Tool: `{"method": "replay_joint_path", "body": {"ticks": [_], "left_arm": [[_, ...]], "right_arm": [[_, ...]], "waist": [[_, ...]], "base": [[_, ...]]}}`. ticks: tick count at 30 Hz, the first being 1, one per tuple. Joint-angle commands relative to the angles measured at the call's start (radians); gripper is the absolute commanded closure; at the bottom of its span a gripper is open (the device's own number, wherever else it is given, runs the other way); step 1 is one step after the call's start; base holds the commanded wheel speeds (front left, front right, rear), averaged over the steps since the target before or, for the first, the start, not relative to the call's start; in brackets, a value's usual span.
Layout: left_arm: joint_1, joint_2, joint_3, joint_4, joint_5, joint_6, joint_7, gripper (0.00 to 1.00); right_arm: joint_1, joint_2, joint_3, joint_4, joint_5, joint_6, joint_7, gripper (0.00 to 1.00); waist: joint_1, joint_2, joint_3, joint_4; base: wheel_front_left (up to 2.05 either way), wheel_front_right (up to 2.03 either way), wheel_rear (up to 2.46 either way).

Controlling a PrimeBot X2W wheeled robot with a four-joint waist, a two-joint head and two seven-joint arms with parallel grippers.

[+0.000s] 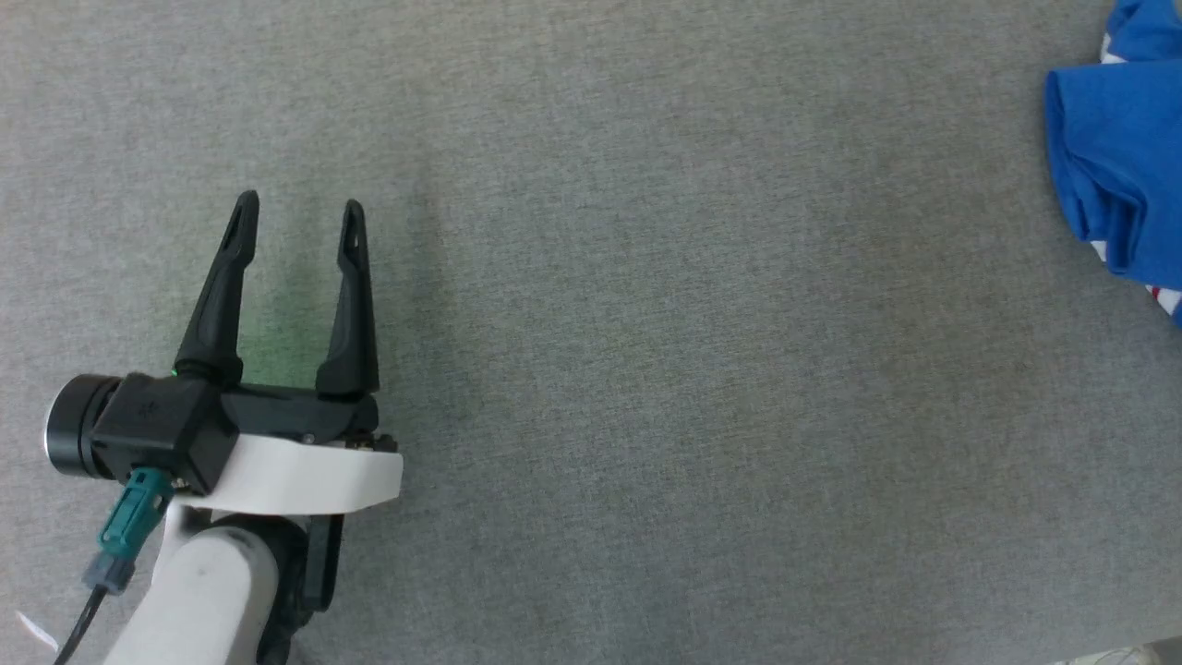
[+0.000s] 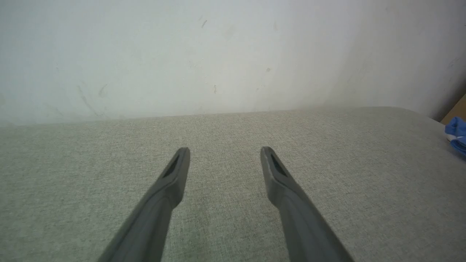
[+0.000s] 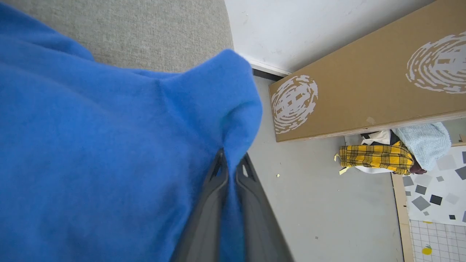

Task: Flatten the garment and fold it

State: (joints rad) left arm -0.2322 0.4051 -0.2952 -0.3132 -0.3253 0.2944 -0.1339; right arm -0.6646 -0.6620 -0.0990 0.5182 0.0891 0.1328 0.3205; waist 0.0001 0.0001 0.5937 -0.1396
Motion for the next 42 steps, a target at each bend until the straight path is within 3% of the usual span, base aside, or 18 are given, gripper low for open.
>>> {"method": "replay_joint_path", "body": {"ticks": [1,4,5,6,14,20,30,42], "left_arm": [[-0.019,-0.001,-0.003,-0.011,-0.001,-0.001,-0.008,0.0],[-0.017,-0.004,-0.002,-0.01,-0.006,-0.001,-0.016,0.0],[-0.016,-0.008,0.001,-0.01,-0.011,0.001,-0.022,0.0],[-0.013,-0.01,0.005,-0.007,-0.014,0.004,-0.027,0.0],[0.019,-0.033,0.031,0.014,-0.03,0.027,-0.077,0.0],[0.082,-0.067,0.056,0.049,-0.067,0.033,-0.108,0.0],[0.213,-0.053,0.05,0.105,-0.073,0.034,-0.103,0.0],[0.329,-0.043,0.023,0.14,-0.071,0.062,-0.065,0.0]], "right_arm": [[-0.018,-0.001,0.0,0.015,-0.009,-0.002,-0.011,1.0],[-0.023,0.003,0.003,0.049,-0.022,-0.002,-0.018,0.56],[-0.024,0.004,0.004,0.059,-0.027,-0.002,-0.02,0.36],[-0.025,0.005,0.005,0.067,-0.031,-0.002,-0.024,0.0],[-0.004,0.03,0.003,0.083,-0.03,-0.002,-0.078,0.0],[0.08,0.115,0.001,0.021,0.023,-0.002,-0.142,0.0],[0.346,0.296,-0.018,-0.251,0.114,-0.002,-0.233,0.0],[0.609,0.53,-0.054,-0.569,0.036,-0.002,-0.359,0.0]], "waist": [[-0.0001,-0.0001,-0.003,0.003],[-0.0001,-0.0001,-0.022,0.004],[-0.0001,-0.0001,-0.031,0.003],[-0.0001,-0.0001,-0.04,0.003],[-0.0001,-0.0001,-0.134,0.001],[-0.0001,-0.0001,-0.261,0.011],[-0.0001,-0.0001,-0.479,0.058],[-0.0001,-0.0001,-0.599,0.109]], "base": [[0.0,0.0,0.0],[0.0,0.0,0.0],[0.0,0.0,0.0],[0.0,0.0,0.0],[0.0,0.0,0.0],[0.0,0.0,0.0],[0.0,0.0,0.0],[0.0,0.0,0.0]]}}
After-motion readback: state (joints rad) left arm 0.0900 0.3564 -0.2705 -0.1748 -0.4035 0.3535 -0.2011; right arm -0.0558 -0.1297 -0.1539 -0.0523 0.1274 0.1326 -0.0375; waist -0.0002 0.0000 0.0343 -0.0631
